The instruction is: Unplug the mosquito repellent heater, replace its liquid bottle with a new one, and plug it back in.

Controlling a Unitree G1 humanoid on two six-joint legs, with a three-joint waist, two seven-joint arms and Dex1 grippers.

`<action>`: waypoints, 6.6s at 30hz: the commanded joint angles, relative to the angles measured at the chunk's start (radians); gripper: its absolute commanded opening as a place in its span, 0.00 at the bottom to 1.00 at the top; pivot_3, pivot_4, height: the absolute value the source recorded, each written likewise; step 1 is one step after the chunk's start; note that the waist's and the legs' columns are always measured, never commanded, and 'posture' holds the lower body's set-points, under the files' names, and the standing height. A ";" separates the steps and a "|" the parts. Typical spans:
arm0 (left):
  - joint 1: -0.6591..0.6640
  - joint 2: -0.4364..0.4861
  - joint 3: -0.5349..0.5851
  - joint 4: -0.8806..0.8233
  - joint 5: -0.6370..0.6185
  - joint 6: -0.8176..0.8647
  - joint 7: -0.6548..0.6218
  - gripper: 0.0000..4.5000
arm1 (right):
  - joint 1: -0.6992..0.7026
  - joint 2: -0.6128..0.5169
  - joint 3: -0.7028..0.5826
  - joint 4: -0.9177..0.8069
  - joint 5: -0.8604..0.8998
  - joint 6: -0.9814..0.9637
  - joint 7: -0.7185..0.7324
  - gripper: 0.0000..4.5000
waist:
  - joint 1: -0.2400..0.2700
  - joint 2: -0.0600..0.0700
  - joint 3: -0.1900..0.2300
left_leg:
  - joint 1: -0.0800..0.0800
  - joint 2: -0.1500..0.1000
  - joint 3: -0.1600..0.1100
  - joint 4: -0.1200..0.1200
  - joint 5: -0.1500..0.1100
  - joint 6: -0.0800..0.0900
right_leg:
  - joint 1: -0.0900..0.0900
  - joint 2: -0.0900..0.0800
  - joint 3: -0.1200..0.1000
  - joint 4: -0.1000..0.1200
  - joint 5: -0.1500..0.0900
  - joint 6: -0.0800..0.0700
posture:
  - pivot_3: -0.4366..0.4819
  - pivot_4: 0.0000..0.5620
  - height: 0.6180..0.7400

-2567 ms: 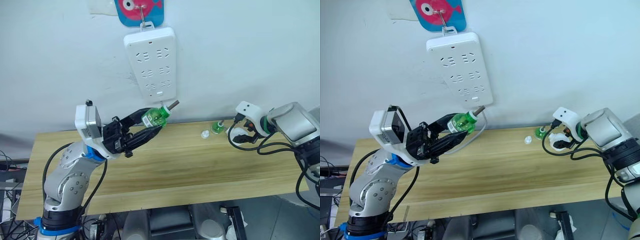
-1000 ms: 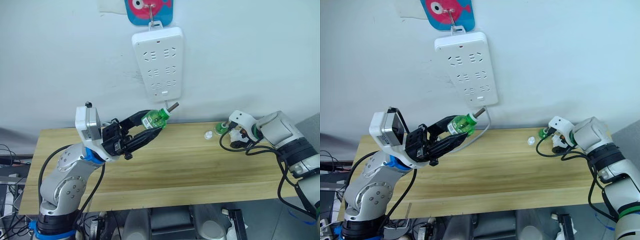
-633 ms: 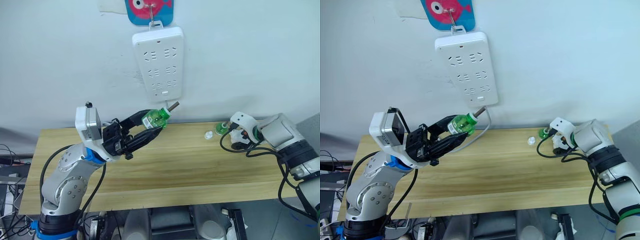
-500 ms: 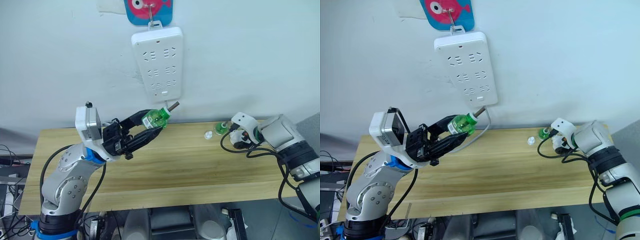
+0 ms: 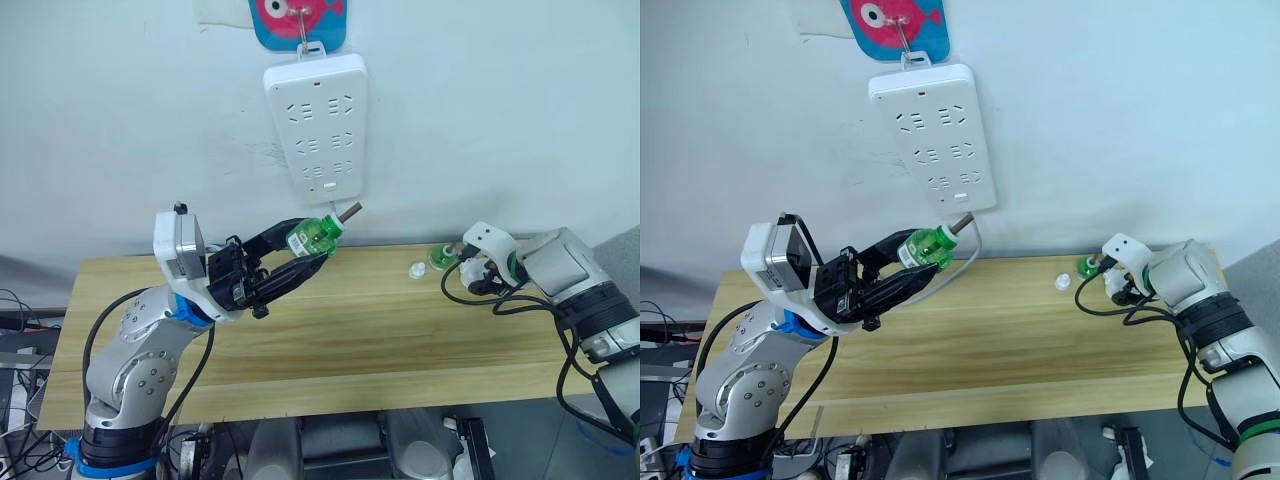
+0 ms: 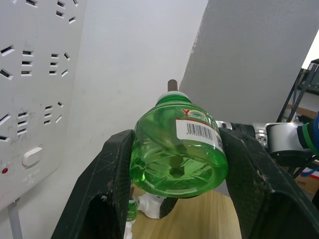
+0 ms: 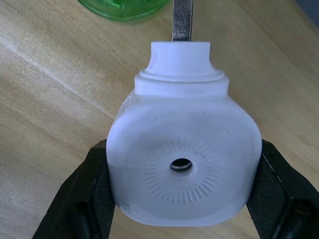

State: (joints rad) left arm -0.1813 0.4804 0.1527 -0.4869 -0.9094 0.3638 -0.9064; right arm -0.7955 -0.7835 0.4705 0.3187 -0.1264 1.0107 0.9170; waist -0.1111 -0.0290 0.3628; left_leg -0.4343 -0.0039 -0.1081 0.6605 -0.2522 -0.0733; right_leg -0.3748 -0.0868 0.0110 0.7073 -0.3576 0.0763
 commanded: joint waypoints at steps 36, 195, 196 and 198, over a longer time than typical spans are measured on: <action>-0.119 0.121 -0.013 0.123 0.028 0.074 -0.163 0.51 | 0.082 -0.142 -0.573 -0.623 0.863 0.404 0.271 0.66 | -0.026 0.000 -0.001 | 0.000 0.000 -0.001 0.000 0.000 0.001 | 0.001 0.000 -0.002 -0.002 0.000 0.000 | 0.18 0.53 1.00; -0.261 0.168 -0.055 0.154 0.044 0.223 -0.232 0.51 | -0.275 0.227 -0.526 -0.550 1.288 0.593 -0.095 0.66 | -0.058 0.001 -0.002 | 0.000 0.000 -0.001 0.002 0.000 0.001 | 0.001 0.000 -0.002 0.008 0.000 0.000 | 0.22 0.51 1.00; -0.262 0.167 -0.055 0.154 0.045 0.223 -0.232 0.51 | -0.276 0.231 -0.530 -0.550 1.290 0.598 -0.096 0.66 | -0.058 0.001 -0.002 | 0.000 0.000 -0.001 0.002 0.000 0.001 | 0.001 0.000 -0.002 0.008 0.000 0.000 | 0.22 0.51 1.00; -0.264 0.165 -0.057 0.152 0.047 0.223 -0.231 0.51 | -0.276 0.239 -0.532 -0.551 1.291 0.603 -0.102 0.66 | -0.058 0.001 -0.002 | 0.000 0.000 -0.001 0.002 0.000 0.001 | 0.001 0.000 -0.002 0.008 0.000 0.000 | 0.22 0.51 1.00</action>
State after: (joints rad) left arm -0.4282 0.6534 0.1097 -0.3048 -0.8684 0.5989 -1.1463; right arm -1.0405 -0.5786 -0.0548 -0.1746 1.0828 1.6059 0.7971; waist -0.1694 -0.0279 0.3605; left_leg -0.4346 -0.0041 -0.1092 0.6625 -0.2524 -0.0728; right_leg -0.3742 -0.0867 0.0093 0.7149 -0.3575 0.0764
